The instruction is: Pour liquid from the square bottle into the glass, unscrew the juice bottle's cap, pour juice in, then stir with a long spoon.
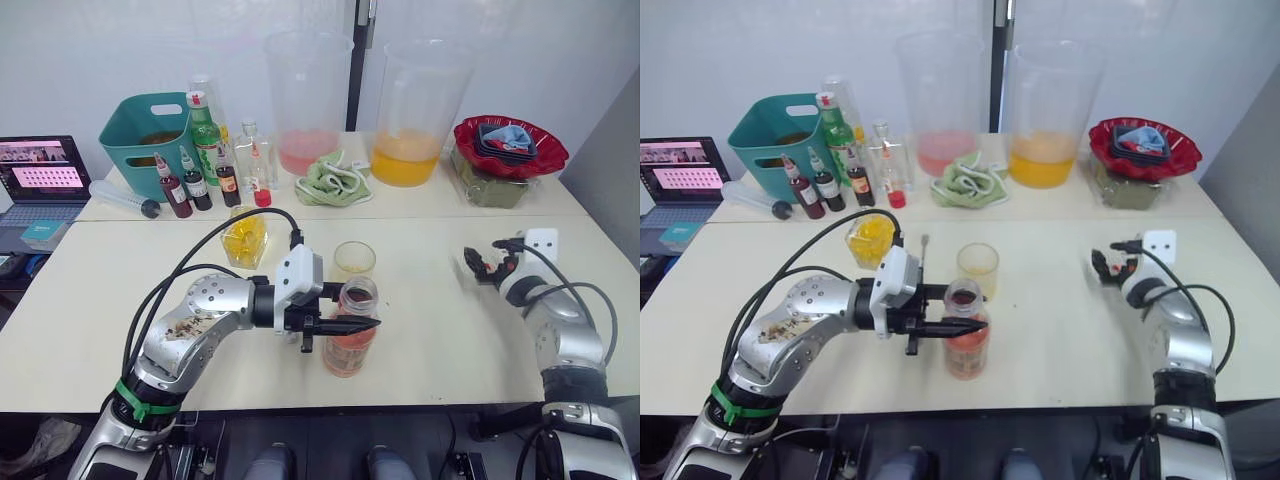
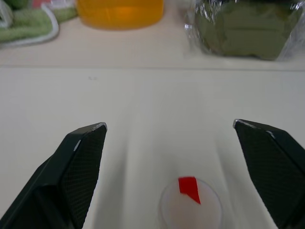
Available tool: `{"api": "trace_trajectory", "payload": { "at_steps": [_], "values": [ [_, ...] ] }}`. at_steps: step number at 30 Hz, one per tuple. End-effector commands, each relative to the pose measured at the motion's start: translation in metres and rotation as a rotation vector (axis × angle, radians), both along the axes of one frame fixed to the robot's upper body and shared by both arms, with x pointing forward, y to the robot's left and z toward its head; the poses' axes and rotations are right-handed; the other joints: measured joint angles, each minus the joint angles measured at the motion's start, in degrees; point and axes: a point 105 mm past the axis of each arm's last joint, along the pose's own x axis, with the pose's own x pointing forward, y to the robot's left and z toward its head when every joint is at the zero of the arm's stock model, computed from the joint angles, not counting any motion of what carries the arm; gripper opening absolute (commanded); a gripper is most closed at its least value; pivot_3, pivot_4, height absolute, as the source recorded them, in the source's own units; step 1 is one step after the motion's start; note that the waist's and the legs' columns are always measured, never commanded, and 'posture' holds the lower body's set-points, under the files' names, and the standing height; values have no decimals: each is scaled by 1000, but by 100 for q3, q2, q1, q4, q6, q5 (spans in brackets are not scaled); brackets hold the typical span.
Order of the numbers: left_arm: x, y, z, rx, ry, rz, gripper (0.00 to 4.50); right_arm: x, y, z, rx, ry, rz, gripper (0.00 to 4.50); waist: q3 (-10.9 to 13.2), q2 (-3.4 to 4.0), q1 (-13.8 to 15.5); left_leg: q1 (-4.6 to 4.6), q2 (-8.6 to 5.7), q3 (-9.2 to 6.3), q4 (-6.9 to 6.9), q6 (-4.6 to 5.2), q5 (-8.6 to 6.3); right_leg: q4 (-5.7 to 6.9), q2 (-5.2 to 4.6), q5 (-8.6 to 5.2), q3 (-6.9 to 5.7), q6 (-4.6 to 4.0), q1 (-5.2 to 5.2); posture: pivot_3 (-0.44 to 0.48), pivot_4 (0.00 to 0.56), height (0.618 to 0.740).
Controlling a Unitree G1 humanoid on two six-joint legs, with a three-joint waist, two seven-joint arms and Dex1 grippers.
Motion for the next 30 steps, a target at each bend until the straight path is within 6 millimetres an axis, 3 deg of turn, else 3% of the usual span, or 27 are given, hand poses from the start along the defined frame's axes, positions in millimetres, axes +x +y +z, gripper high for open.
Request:
{"api": "trace_trajectory", "payload": {
  "at_steps": [1, 7, 12, 19, 23, 30],
  "values": [
    [-2, 1, -9, 28, 81, -11, 1403, -18, 6, 61, -35, -135, 86, 4475, 0, 5, 10, -1, -1, 0, 0, 0, 0, 0, 0, 0, 0, 0, 0, 0, 150, 740],
    [-2, 4, 10, -33, 100, -21, 1403, -61, 36, 97, -142, -97, 403, 4475, 1, 3, -1, -4, 1, -5, -1, 2, -1, -5, 3, 0, -6, 0, -1, 0, 150, 740],
    [0, 12, 33, -100, 146, -34, 1403, -93, 59, 110, -201, -66, 612, 4475, 6, 7, -15, -11, 4, -4, -1, 3, -2, -6, 5, -1, -3, 1, -7, 0, 150, 740],
    [3, 35, 67, -55, 88, -29, 1403, -123, 85, 110, -187, -11, 805, 4475, 12, -2, -9, -14, 5, -3, 2, 3, -2, -5, 6, -1, -5, 1, -7, 0, 150, 740],
    [19, 56, 93, -29, 7, 46, 1403, -144, 99, 96, -159, 65, 912, 4475, 14, -3, 13, -16, 2, -5, 2, 3, -2, -7, 7, -1, -8, 1, -8, 0, 150, 740],
    [46, 56, 128, -58, -140, 111, 1403, -152, 109, 87, -158, 69, 910, 4475, 22, -18, 47, -18, 1, -4, 3, 2, -1, -9, 3, -2, -11, 3, -7, 0, 150, 740]
  ]
}}
